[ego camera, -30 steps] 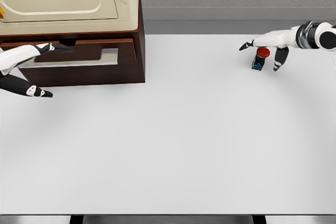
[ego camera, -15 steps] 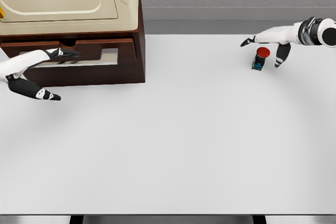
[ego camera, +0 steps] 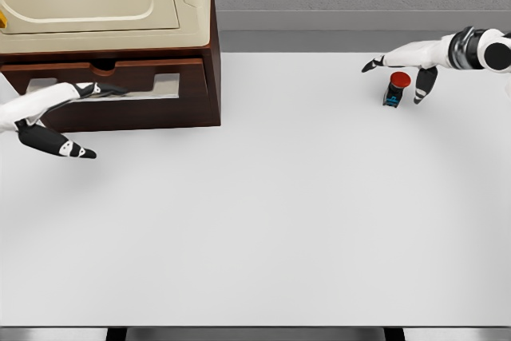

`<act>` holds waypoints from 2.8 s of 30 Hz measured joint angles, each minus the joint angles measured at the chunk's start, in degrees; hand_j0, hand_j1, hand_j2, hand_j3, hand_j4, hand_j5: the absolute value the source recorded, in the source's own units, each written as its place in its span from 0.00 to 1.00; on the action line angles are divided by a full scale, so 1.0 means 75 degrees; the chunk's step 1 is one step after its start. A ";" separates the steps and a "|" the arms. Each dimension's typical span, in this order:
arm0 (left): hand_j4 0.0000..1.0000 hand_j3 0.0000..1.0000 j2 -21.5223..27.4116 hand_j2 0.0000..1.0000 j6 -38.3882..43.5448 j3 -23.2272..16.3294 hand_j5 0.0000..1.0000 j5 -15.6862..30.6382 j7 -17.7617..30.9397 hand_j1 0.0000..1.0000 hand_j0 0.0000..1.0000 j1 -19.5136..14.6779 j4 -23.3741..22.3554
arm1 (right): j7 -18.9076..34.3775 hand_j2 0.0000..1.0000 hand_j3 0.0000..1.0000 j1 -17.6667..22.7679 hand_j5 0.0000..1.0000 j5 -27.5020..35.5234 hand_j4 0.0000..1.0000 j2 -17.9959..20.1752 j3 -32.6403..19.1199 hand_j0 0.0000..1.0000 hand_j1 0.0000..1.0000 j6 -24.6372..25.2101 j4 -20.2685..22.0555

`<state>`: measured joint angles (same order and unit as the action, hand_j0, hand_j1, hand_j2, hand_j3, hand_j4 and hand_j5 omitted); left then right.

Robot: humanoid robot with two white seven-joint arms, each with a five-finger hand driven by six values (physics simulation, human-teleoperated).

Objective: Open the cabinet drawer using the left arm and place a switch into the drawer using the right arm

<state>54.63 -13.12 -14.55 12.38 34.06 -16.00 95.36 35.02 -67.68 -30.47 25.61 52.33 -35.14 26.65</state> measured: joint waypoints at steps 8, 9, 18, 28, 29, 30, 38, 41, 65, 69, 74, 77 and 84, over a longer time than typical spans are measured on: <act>0.95 0.95 0.0092 0.95 0.0003 0.0000 0.95 -0.0214 -0.0011 0.95 0.95 0.0094 0.0261 | 0.0000 1.00 1.00 0.0000 1.00 -0.0009 1.00 -0.0005 0.0012 1.00 1.00 0.0000 -0.0014; 0.95 0.95 0.0103 0.95 -0.0032 -0.0004 0.95 -0.0269 -0.0014 0.95 0.95 0.0094 0.0295 | 0.0000 1.00 1.00 0.0000 1.00 -0.0009 1.00 -0.0005 0.0013 1.00 1.00 0.0000 -0.0015; 0.95 0.95 0.0140 0.95 -0.0369 -0.0018 0.95 -0.0025 0.0117 0.95 0.95 0.0129 0.0623 | 0.0000 1.00 1.00 0.0000 1.00 -0.0027 1.00 -0.0005 0.0196 1.00 1.00 0.0000 -0.0063; 0.95 0.95 0.0358 0.95 -0.0744 -0.0041 0.95 0.0264 0.0124 0.95 0.95 0.0387 0.0985 | 0.0000 1.00 1.00 0.0000 1.00 -0.0033 1.00 -0.0019 0.0246 1.00 1.00 0.0000 -0.0113; 0.95 0.95 0.0371 0.95 -0.0801 -0.0042 0.95 0.0279 0.0125 0.95 0.95 0.0387 0.0998 | 0.0000 1.00 1.00 0.0000 1.00 -0.0032 1.00 -0.0028 0.0249 1.00 1.00 0.0000 -0.0119; 0.95 0.95 0.0390 0.95 -0.0857 -0.0041 0.95 0.0300 0.0126 0.95 0.95 0.0387 0.1007 | 0.0000 1.00 1.00 0.0000 1.00 -0.0032 1.00 -0.0035 0.0252 1.00 1.00 0.0000 -0.0123; 0.95 0.95 0.0462 0.95 -0.1350 -0.0064 0.95 0.0383 0.0128 0.95 0.95 0.0563 0.1031 | 0.0000 0.98 0.98 0.0000 0.98 -0.0031 0.98 -0.0051 0.0260 0.98 0.98 0.0001 -0.0147; 0.95 0.95 0.0472 0.95 -0.1533 -0.0067 0.95 0.0395 0.0123 0.95 0.95 0.0668 0.1036 | 0.0000 0.94 0.94 0.0000 0.94 -0.0031 0.94 -0.0051 0.0262 0.94 0.94 0.0001 -0.0154; 0.99 0.99 0.0485 0.99 -0.2940 0.1163 0.99 -0.0180 0.0129 0.99 0.99 0.1570 0.0836 | 0.0000 0.93 0.93 0.0000 0.93 -0.0031 0.93 -0.0064 0.0265 0.93 0.93 0.0001 -0.0218; 0.99 0.99 0.0350 0.99 -0.2938 0.1608 0.99 -0.0424 0.0128 0.99 0.99 0.1617 0.0807 | 0.0000 0.90 0.90 0.0000 0.90 -0.0032 0.90 -0.0065 0.0270 0.90 0.90 0.0000 -0.0234; 0.99 0.99 0.0091 0.99 -0.2939 0.1913 0.99 -0.0594 0.0129 0.99 0.99 0.1699 0.0798 | 0.0000 0.87 0.87 -0.0012 0.87 -0.0031 0.87 -0.0073 0.0262 0.87 0.87 0.0001 -0.0238; 0.99 0.99 0.0018 0.99 -0.2940 0.2001 0.99 -0.0617 0.0129 0.99 0.99 0.1746 0.0797 | 0.0000 0.87 0.87 -0.0012 0.87 -0.0032 0.87 -0.0073 0.0259 0.87 0.87 0.0000 -0.0239; 0.99 0.99 -0.0057 0.99 -0.2940 0.2095 0.99 -0.0632 0.0129 0.99 0.99 0.1910 0.0804 | 0.0000 0.82 0.82 -0.0012 0.82 -0.0032 0.82 -0.0075 0.0250 0.82 0.82 0.0000 -0.0239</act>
<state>54.20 -35.18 1.16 7.64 35.03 -1.67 101.39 35.02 -67.76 -30.71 25.05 54.20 -35.14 24.86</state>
